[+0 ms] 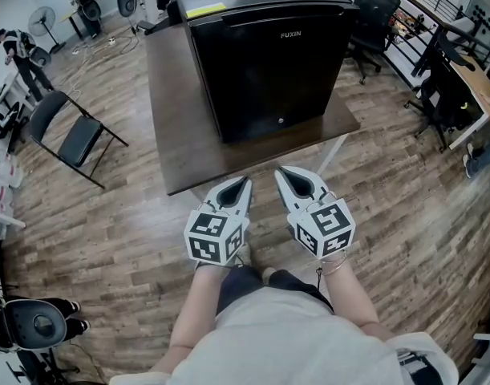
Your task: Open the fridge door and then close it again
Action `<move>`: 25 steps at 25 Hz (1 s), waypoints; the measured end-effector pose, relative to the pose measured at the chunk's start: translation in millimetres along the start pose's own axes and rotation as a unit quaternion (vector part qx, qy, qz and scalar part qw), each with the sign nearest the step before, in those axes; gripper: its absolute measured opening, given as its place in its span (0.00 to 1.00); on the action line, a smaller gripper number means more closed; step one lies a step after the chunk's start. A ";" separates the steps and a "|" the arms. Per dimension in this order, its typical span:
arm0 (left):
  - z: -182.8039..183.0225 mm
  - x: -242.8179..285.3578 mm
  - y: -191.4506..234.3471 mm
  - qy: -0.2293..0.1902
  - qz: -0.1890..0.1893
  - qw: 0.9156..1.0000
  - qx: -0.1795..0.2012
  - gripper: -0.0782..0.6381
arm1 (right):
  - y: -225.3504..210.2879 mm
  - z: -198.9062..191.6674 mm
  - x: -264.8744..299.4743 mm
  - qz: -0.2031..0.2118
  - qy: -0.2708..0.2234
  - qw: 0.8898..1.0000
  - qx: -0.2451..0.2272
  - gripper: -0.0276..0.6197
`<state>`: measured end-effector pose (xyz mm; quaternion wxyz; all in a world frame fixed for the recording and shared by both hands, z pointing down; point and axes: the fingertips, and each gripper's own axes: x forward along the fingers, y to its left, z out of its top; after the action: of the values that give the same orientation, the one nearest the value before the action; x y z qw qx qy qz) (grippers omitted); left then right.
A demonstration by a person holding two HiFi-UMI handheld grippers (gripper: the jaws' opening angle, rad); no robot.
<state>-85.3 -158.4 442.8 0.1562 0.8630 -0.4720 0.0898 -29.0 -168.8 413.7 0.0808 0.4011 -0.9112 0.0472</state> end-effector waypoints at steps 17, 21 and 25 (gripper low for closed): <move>-0.5 4.1 -4.1 0.010 -0.012 1.000 0.005 0.12 | 5.0 -13.9 5.3 0.003 0.027 1.000 -0.016 0.04; -0.6 2.9 2.4 0.010 -0.008 1.000 0.001 0.12 | 4.4 -14.1 8.1 0.004 0.029 1.000 -0.007 0.04; -3.8 4.6 3.4 0.016 -0.011 1.000 0.000 0.12 | 5.9 -15.3 9.4 0.005 0.032 0.999 -0.002 0.04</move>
<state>-85.7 -162.4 448.4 0.1647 0.8668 -0.4595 0.1024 -38.0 -169.3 430.3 0.1104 0.3946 -0.9103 0.0582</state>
